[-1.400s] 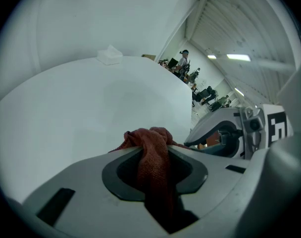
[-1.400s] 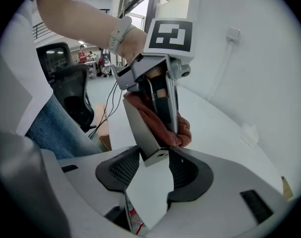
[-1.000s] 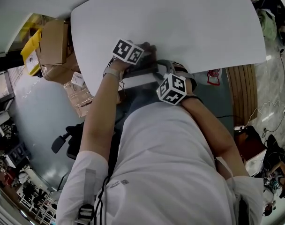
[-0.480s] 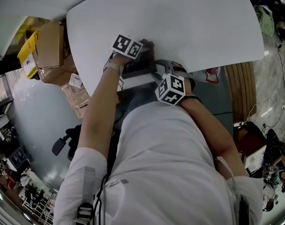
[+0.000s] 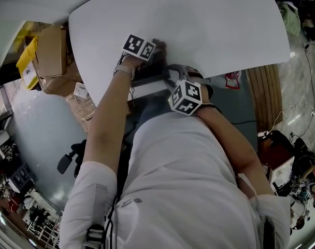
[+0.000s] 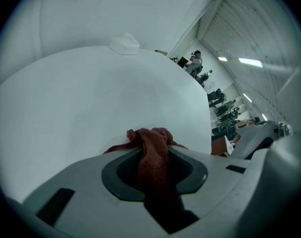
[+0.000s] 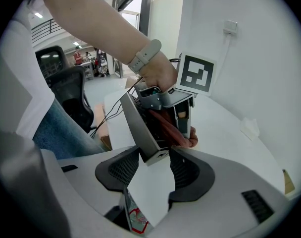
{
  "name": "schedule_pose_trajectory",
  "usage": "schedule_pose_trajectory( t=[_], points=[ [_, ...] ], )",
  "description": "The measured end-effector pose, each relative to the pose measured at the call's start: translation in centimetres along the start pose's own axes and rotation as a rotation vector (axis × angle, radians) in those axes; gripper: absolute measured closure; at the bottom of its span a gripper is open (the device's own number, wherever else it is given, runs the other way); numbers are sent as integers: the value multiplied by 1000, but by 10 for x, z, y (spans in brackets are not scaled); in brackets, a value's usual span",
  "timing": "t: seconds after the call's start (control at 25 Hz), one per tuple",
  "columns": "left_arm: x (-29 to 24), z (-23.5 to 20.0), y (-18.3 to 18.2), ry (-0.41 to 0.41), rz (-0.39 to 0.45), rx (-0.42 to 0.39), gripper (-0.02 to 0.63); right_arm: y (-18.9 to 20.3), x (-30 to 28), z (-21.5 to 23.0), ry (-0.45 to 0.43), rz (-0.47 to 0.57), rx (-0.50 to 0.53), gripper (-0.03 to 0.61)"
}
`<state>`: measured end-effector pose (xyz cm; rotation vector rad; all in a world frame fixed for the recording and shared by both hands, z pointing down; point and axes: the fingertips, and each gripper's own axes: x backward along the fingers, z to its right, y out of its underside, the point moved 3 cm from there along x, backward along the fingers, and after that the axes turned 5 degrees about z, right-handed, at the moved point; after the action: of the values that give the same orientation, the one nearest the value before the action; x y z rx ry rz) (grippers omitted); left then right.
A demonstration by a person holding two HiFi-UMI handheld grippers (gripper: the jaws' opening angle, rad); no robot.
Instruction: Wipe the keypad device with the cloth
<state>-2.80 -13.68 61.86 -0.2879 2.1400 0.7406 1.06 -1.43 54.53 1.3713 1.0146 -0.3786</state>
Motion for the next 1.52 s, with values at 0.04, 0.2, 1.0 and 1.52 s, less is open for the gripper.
schedule_pose_trajectory(
  t=[0.04, 0.2, 1.0, 1.52],
  points=[
    [0, 0, 0, -1, 0, 0, 505, 0, 0, 0, 0, -1, -1, 388],
    [7, 0, -2, -10, 48, 5, 505, 0, 1, 0, 12, 4, -1, 388],
    [75, 97, 26, 71, 136, -107, 503, 0, -2, 0, 39, 76, -54, 389],
    [61, 86, 28, 2, 137, -74, 503, 3, -5, -7, 4, 73, -93, 388]
  ],
)
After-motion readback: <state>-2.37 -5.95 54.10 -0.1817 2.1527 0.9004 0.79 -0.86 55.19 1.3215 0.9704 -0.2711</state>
